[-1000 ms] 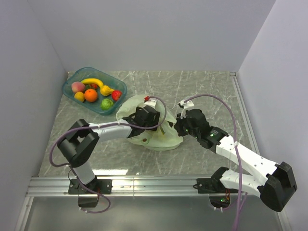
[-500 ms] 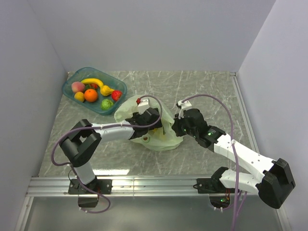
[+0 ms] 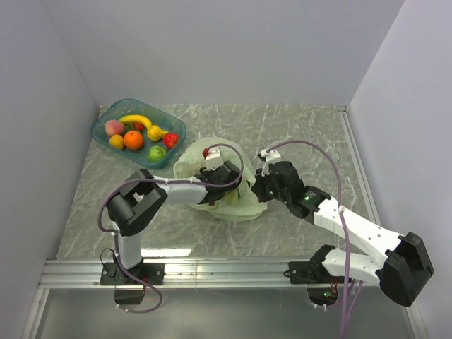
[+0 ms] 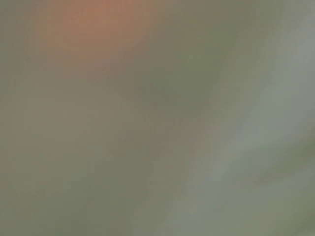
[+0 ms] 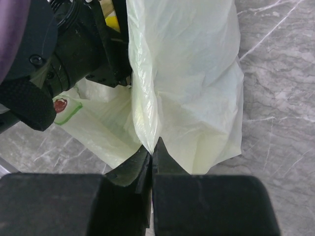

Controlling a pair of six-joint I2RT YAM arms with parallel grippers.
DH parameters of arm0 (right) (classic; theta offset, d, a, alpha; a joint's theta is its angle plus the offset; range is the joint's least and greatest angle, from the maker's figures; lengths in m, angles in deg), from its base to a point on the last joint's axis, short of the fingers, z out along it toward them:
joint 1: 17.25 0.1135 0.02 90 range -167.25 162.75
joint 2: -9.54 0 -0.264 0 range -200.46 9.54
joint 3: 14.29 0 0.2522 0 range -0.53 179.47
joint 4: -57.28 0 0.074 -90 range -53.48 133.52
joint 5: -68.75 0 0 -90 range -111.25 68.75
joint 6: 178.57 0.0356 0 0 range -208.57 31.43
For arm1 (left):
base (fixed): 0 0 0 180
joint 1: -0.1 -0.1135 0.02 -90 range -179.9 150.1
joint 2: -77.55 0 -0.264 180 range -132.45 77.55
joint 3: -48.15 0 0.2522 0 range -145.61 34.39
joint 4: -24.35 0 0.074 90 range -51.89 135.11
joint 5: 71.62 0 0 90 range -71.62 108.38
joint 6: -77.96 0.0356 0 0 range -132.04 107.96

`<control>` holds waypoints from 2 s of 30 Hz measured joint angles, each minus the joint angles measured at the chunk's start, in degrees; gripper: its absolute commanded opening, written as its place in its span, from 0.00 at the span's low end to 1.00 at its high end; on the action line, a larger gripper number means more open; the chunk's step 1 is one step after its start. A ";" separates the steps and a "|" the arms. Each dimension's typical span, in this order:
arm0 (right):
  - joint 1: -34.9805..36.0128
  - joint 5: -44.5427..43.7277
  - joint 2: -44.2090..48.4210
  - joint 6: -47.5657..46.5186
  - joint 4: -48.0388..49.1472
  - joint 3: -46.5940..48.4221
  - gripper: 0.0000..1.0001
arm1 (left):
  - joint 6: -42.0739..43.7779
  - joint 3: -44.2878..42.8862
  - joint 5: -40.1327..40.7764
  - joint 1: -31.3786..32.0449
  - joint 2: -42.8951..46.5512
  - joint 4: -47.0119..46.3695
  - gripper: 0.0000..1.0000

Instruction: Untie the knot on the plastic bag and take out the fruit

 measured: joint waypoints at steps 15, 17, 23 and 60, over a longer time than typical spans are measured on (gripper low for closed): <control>0.07 -3.41 0.24 0.46 0.28 0.00 0.00 | 9.86 5.53 -2.93 2.29 9.92 1.57 0.01; 0.07 -4.33 0.22 0.57 0.28 0.24 0.00 | 12.52 7.04 -5.60 2.73 13.25 0.87 0.01; 0.09 -6.67 -2.60 0.55 -0.35 6.82 0.00 | 20.37 10.21 -15.91 4.96 18.58 -1.33 0.01; 0.15 -10.69 -0.59 4.26 1.36 -3.54 0.00 | 28.44 28.92 -12.81 0.48 54.69 -18.69 0.01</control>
